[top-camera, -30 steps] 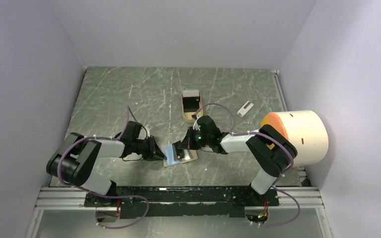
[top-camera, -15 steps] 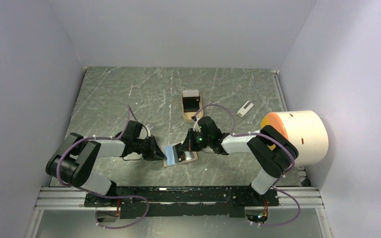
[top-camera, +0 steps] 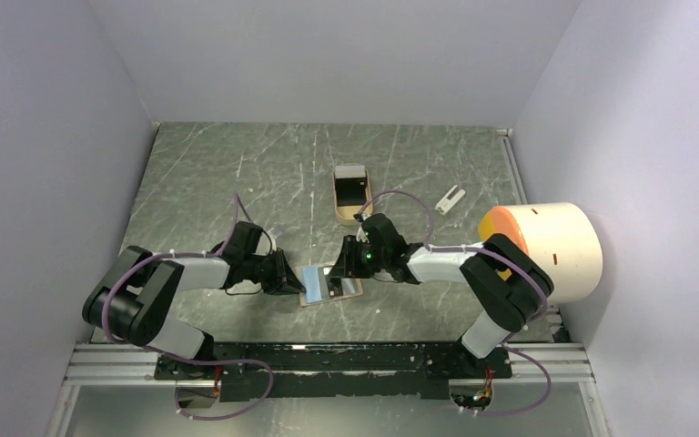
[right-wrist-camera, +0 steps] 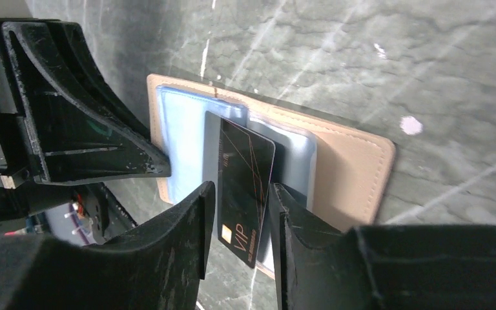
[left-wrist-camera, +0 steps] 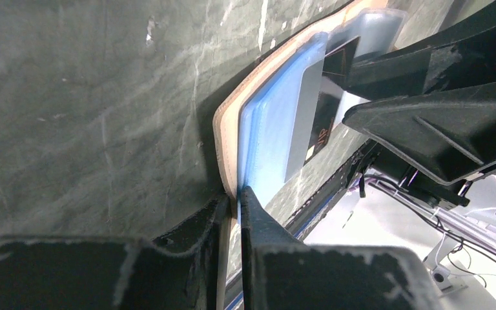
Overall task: Put the credit cards into the card holder
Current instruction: Insert the credit card into the card holder.
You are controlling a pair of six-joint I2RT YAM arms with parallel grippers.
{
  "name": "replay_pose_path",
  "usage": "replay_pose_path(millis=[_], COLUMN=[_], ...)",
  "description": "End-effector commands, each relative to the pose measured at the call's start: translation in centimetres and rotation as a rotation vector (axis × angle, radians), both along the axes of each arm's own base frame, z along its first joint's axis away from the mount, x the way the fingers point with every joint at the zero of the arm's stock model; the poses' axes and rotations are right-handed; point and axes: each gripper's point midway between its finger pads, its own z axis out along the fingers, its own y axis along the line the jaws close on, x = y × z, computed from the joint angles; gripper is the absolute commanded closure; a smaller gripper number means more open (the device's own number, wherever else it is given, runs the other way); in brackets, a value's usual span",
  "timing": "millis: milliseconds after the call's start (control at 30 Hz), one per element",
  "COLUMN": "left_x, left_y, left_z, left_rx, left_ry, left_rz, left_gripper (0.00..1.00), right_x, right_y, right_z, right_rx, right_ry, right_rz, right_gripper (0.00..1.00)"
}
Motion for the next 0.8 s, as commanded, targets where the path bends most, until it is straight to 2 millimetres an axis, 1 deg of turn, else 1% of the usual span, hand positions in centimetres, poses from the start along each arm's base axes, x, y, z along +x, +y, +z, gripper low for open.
replay_pose_path(millis=[0, 133, 367, 567, 633, 767], left_x=[0.0, 0.0, 0.2, 0.6, 0.7, 0.9], left_y=[0.1, -0.1, -0.2, -0.5, -0.6, -0.7], left_z=[-0.2, -0.1, 0.3, 1.0, 1.2, 1.4], left_rx=[0.016, 0.012, 0.013, 0.004, 0.003, -0.002], left_ry=[-0.004, -0.007, -0.017, -0.035, -0.04, -0.041], left_rz=[0.014, 0.01, 0.0, -0.006, -0.007, -0.011], left_gripper=[0.85, 0.85, 0.85, 0.86, 0.86, 0.86], right_x=[0.0, -0.5, -0.6, -1.2, -1.4, -1.2], right_y=[-2.0, -1.7, 0.1, 2.3, 2.7, 3.1], right_z=[-0.8, -0.6, -0.5, 1.0, 1.3, 1.5], right_rx=[-0.108, -0.097, -0.077, 0.029, 0.058, 0.075], right_ry=[-0.01, -0.003, 0.002, 0.004, 0.005, -0.021], right_rz=[-0.031, -0.019, 0.009, 0.039, 0.043, 0.055], right_gripper=[0.6, 0.59, 0.59, 0.58, 0.58, 0.58])
